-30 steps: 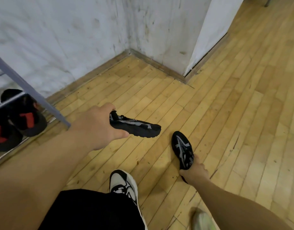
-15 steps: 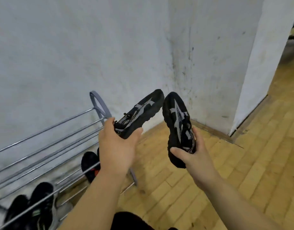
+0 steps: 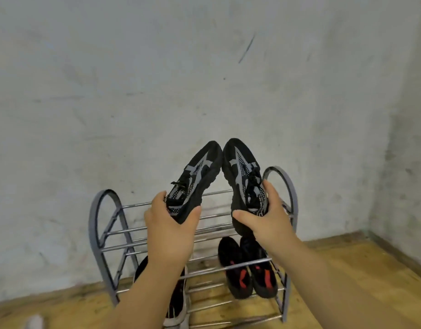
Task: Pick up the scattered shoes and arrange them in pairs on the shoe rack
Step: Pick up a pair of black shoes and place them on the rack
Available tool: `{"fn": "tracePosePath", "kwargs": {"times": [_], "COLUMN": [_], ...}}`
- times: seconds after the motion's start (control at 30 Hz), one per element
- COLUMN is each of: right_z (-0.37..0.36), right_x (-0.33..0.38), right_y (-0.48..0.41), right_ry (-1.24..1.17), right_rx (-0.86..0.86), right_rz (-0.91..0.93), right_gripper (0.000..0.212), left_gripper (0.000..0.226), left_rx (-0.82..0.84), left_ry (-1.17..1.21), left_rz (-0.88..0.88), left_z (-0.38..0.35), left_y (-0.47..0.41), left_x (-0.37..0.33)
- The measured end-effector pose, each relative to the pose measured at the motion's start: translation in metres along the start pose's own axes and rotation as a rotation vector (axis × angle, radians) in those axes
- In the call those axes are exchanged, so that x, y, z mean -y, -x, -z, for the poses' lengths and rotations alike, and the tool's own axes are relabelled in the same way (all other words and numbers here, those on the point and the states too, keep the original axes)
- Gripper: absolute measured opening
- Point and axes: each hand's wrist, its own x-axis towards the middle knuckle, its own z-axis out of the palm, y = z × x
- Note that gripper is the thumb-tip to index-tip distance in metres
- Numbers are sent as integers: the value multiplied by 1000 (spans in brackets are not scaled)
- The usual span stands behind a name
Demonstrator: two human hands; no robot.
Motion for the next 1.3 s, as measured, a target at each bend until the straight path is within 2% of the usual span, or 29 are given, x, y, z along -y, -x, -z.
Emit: {"fn": "tracePosePath", "kwargs": {"times": [0.1,0.23,0.37,0.53,0.6,0.7,0.8,0.87,0.93,1.0,1.3], "right_z": [-23,-33,-39,-33,-26,-11,2,7,9,10,12], "right_x": [-30,-59,-73,-84,-82,-75,-75,-77,-80,-83,-82], "right_y": [2,-11,-21,-31,-35,-39,-42,-42,-42,-42,-41], "right_ry": [59,87,187,193,117,-57,-189,-246,-264,-269,-269], "right_rx": [45,51,60,114,155,260,330,347,341,321,354], "right_rz": [-67,-210,-268,-315,-374,-472,-506,-514,-519,-522,-495], "right_gripper": [89,93,88,97,92,79,63,50,49,55,71], "left_gripper": [82,77,82,84,76,67,66,60,67,72,74], "left_rx": [37,130,230,362,409,491,667,780,861,873,720], "left_ry": [-52,-133,-226,-269,-193,75,360,455,506,528,538], "left_rz": [46,115,113,133,182,300,455,512,541,545,477], "left_z": [3,-6,-16,-13,-6,4,9,10,9,6,-7], "left_y": [-5,-19,-24,-28,-33,-43,-45,-43,-40,-39,-31], "left_x": [38,67,85,92,90,93,96,94,94,97,92]}}
